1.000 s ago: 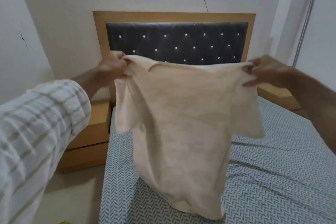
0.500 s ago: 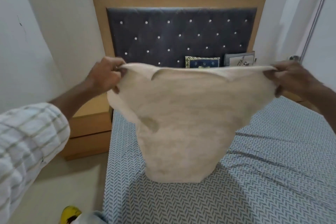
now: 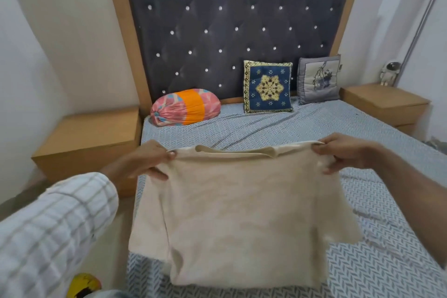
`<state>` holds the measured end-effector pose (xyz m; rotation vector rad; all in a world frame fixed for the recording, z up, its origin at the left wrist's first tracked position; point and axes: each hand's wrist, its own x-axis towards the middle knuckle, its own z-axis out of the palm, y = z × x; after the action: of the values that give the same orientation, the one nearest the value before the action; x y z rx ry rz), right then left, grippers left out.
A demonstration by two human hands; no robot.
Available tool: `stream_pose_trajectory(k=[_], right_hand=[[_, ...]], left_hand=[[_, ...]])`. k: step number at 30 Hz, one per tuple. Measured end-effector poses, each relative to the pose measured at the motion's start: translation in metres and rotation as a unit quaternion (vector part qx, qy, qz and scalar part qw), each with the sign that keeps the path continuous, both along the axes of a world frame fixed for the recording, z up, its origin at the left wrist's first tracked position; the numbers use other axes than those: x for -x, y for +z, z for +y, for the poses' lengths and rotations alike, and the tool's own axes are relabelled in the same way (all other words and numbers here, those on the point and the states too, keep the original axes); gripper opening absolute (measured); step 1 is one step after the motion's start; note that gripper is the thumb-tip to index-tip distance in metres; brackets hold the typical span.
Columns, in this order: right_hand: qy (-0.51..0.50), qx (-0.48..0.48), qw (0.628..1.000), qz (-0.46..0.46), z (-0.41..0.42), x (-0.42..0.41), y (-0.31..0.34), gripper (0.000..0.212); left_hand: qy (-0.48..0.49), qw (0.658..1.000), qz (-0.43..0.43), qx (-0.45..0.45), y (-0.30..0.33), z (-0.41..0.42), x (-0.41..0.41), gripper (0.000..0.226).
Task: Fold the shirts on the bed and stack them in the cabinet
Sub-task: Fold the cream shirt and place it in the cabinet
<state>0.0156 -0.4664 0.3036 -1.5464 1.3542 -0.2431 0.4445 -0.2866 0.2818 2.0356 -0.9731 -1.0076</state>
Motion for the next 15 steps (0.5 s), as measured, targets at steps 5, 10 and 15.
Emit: stream_pose_trajectory(k=[5, 10, 15], right_hand=[[-0.159, 0.096, 0.962, -0.202, -0.047, -0.053, 0.049, 0.030], [-0.208, 0.301, 0.887, -0.283, -0.080, -0.073, 0.152, 0.026], [-0.218, 0.419, 0.812, -0.342, -0.091, -0.056, 0.217, 0.049]], left_hand=[[0.125, 0.958, 0.133, 0.222, 0.039, -0.064, 0.002, 0.021], [0.136, 0.894, 0.055, 0.423, 0.157, -0.106, -0.001, 0.017], [0.109, 0.835, -0.004, 0.540, 0.244, -0.111, -0.012, 0.015]])
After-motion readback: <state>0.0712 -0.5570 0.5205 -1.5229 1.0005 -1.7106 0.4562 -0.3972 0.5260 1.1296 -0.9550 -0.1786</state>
